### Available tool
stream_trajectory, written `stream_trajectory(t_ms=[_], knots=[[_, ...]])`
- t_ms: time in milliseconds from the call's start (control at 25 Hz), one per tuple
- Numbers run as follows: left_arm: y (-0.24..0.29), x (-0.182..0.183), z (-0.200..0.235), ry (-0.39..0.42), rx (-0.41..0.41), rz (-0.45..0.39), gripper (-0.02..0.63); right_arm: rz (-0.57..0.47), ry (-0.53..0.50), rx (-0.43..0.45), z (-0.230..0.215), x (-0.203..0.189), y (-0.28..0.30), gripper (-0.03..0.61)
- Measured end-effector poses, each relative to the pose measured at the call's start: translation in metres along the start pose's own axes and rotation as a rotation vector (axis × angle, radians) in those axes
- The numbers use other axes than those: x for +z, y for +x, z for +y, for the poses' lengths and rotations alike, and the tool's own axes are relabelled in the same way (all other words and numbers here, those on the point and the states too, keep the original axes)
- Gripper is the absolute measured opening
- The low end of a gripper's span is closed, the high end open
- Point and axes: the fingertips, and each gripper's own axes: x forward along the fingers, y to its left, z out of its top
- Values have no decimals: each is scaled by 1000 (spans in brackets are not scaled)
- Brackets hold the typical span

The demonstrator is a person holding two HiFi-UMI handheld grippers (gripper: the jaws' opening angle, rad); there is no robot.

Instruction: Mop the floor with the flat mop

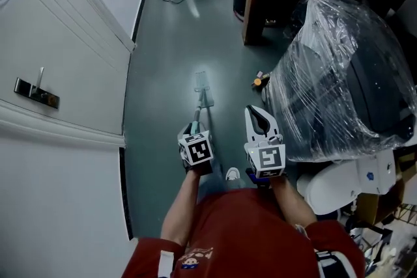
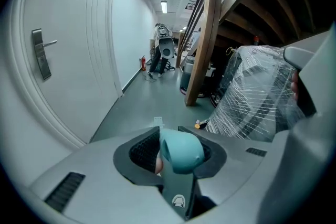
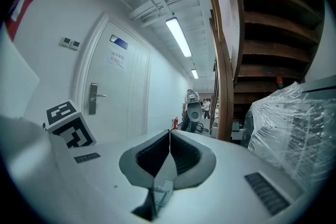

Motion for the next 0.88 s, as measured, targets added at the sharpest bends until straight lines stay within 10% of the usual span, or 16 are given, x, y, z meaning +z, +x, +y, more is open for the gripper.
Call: stream_trajectory(t_ms=[880], knots=[[-89,-87,32,4,-49,7,123,16,-13,-23,95,-13,-96,18]])
